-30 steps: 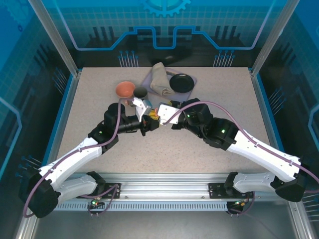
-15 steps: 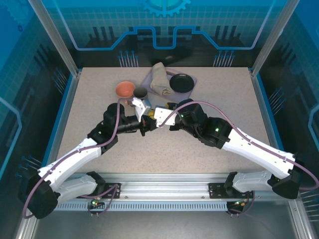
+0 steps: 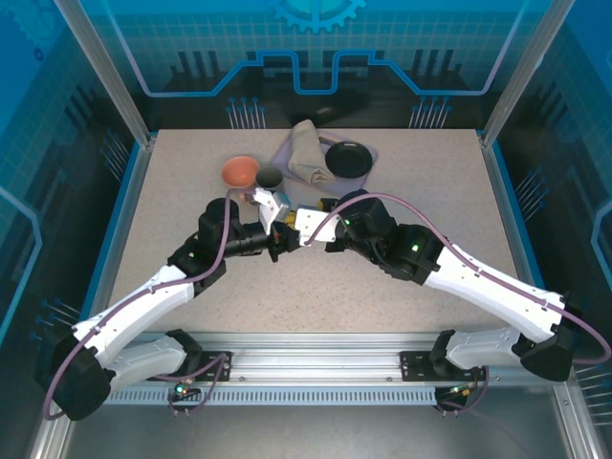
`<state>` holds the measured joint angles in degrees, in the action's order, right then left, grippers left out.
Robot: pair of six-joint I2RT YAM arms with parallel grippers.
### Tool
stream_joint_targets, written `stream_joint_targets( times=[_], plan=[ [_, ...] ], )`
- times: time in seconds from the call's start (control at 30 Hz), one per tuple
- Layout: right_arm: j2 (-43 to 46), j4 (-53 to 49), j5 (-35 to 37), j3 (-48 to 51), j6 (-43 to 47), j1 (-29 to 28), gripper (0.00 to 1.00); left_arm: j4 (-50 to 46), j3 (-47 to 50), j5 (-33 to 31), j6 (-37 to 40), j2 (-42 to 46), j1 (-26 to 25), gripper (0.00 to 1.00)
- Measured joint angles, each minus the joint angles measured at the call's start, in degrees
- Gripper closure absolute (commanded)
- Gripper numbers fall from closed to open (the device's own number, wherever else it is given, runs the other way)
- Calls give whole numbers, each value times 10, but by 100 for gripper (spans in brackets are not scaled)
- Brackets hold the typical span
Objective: Insert the wireless bluetooth earbuds into the charging case
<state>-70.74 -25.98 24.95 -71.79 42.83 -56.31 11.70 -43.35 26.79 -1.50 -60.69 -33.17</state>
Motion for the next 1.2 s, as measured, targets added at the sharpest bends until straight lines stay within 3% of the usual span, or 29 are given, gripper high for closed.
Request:
stream_joint_targets(
  times=[0.63, 1.2],
  plan=[
    [0, -45, -135, -19, -67, 52, 76, -12, 4, 0, 1, 8, 0, 100],
    [-9, -50, -181, -28, -86, 64, 75, -12, 5, 0, 1, 8, -1, 100]
  ],
)
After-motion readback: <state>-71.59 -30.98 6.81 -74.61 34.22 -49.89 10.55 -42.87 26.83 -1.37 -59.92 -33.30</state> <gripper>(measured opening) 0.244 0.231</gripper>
